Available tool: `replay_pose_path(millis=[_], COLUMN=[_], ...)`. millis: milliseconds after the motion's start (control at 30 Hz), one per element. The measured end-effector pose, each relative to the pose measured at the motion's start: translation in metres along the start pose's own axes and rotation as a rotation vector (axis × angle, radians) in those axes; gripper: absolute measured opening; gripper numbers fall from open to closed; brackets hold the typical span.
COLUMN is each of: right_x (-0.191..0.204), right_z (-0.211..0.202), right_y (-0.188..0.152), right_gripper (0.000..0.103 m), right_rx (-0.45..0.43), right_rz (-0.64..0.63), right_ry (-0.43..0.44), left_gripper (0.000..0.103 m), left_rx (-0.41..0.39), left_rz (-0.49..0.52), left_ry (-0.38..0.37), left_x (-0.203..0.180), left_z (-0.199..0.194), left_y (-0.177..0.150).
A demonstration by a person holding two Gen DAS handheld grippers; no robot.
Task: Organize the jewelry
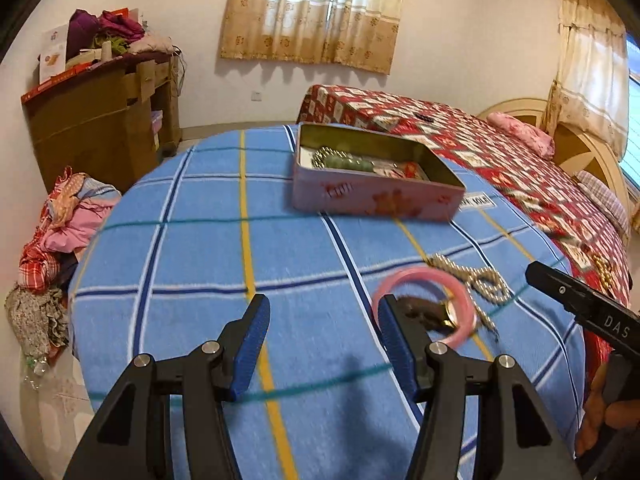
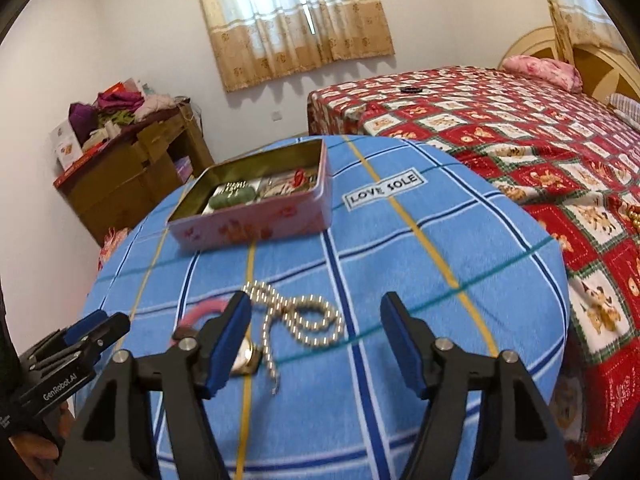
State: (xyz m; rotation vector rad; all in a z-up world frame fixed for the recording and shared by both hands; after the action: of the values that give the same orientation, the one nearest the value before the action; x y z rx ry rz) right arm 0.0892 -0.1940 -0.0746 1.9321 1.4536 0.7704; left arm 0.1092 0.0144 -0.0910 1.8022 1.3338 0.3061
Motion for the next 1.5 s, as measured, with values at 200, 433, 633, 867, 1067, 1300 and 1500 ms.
replay_pose_path(millis=[200, 433, 633, 867, 1067, 1300, 1500], right_x=[0.002, 0.038, 0.016, 0.026, 0.043, 0.037, 0.018], right_z=[0.001, 0.002, 0.019, 0.048, 0.055, 0.043, 0.035], right_y=[-0.015, -0.014, -0.012, -0.003, -0.013, -0.02, -0.007], right_gripper=[0.068, 0.043, 0.043, 0.05, 0.059, 0.023, 0.022], right_rx=[0.04, 0.041, 0.092, 0.142, 0.175, 0.148, 0.092], right_rz=[0.004, -0.093, -0.051, -0.196, -0.342, -0.356, -0.185], right_ry=[0.033, 0.122, 0.058, 0.037, 0.046, 0.055, 0.092], left_gripper=[0.057, 0.057, 0.057, 0.057, 0.057, 0.057, 0.057], left_rx=[0.021, -0.001, 0.003, 0.02, 0.054, 0.083, 0.13], left_rz=[-0.004, -0.006, 0.028, 0.03, 0.104, 0.179, 0.225], left_ry=[-0.032, -0.024, -0.079, -0.097, -0.185, -0.314, -0.315], left_x=[-0.005, -0.004, -0.013, -0.017, -0.042, -0.08, -0.093], left_z=[0.002, -0.004, -0.005, -0.003, -0.001, 0.007, 0.025], left_y=[-0.01, -0.008, -0.008, -0.009, -0.013, -0.013, -0.013])
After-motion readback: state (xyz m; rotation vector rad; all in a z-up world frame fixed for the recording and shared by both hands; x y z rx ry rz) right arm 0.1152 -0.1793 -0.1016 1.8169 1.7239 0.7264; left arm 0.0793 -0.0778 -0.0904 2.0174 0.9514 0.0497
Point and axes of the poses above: each gripper's, at about its wrist camera, not at the fingertips, and z roughly the way its jaws point, x to its left, y to its top, the point moved 7 cm from there along z, roughly the way its jaws point, and after that the axes turned 12 degrees about -y, right-handed, at the moved point
